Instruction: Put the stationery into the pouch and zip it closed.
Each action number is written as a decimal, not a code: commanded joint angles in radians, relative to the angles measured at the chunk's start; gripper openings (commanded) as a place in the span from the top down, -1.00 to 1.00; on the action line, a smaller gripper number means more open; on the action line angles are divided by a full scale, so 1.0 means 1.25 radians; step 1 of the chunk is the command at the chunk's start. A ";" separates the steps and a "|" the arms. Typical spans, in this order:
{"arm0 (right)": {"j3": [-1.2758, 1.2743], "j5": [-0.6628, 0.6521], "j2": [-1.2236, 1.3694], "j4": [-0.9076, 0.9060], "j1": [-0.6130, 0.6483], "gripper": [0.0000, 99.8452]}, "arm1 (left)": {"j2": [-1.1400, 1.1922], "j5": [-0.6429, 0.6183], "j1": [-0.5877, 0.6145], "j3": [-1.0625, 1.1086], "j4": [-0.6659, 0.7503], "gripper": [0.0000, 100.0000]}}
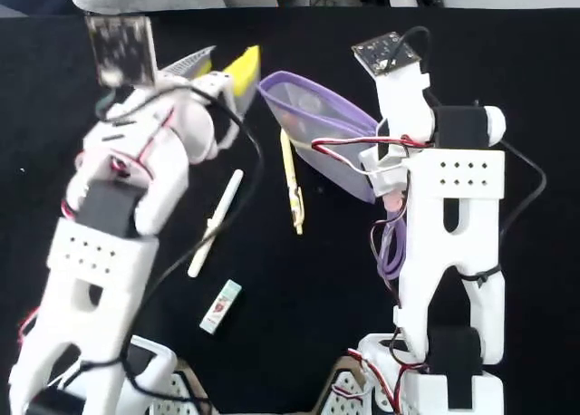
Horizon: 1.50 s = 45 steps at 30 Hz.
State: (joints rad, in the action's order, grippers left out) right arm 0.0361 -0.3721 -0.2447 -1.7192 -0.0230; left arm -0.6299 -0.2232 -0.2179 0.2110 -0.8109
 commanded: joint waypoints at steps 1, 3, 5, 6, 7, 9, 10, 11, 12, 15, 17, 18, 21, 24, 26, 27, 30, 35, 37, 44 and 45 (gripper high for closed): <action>0.004 0.007 -0.033 0.007 0.014 0.98 | 0.081 0.028 0.048 -0.230 -0.237 0.62; 0.002 0.007 -0.033 0.007 0.014 0.98 | 0.134 0.079 0.062 -0.320 -0.351 0.62; 0.006 0.011 -0.033 0.007 0.014 0.98 | 0.182 0.103 0.062 -0.387 -0.457 0.62; 0.007 0.022 -0.033 0.007 0.014 0.98 | 0.204 0.103 0.062 -0.412 -0.501 0.62; 0.007 0.031 -0.033 0.007 0.014 0.98 | 0.220 0.103 0.062 -0.427 -0.535 0.62; 0.007 0.034 -0.033 0.007 0.015 0.98 | 0.248 0.103 0.057 -0.438 -0.578 0.62; 0.007 0.036 -0.033 0.007 0.015 0.98 | 0.260 0.103 0.057 -0.436 -0.588 0.62; 0.007 0.036 -0.033 0.007 0.015 0.98 | 0.274 0.104 0.057 -0.435 -0.597 0.62; 0.007 0.036 -0.033 0.007 0.015 0.98 | 0.284 0.104 0.061 -0.434 -0.606 0.62; 0.007 0.036 -0.033 0.007 0.015 0.98 | 0.317 0.104 0.061 -0.391 -0.614 0.62; 0.007 0.036 -0.031 0.007 0.015 0.98 | 0.341 0.104 0.058 -0.349 -0.608 0.62; 0.007 0.036 -0.031 0.007 0.014 0.98 | 0.354 0.104 0.058 -0.326 -0.599 0.62; -0.001 0.028 -0.028 0.005 0.010 0.98 | 0.387 0.110 0.071 -0.238 -0.535 0.62; 0.001 0.034 -0.026 -0.018 0.014 0.98 | 0.406 0.112 0.104 -0.169 -0.460 0.62; 0.006 0.036 -0.033 -0.025 0.012 0.98 | 0.409 0.112 0.128 -0.128 -0.399 0.62; 0.007 0.036 -0.033 -0.029 0.012 0.98 | 0.409 0.112 0.134 -0.106 -0.373 0.62; 0.004 0.036 -0.033 -0.029 0.012 0.98 | 0.409 0.135 0.133 -0.052 -0.324 0.62; 0.001 0.056 -0.029 -0.029 0.014 0.98 | 0.409 0.301 0.053 0.031 -0.291 0.62; -0.001 0.063 -0.029 -0.029 0.014 0.98 | 0.409 0.303 0.037 0.052 -0.273 0.62; 0.003 0.068 -0.026 -0.027 0.015 0.98 | 0.454 0.233 0.074 0.150 -0.179 0.62; 0.003 0.068 -0.026 -0.027 0.015 0.98 | 0.469 0.257 0.072 0.153 -0.168 0.62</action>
State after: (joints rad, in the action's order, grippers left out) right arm 0.0361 -0.2969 -0.2447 -1.7315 -0.0199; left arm -0.0575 0.0683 -0.1304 0.4012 -1.0641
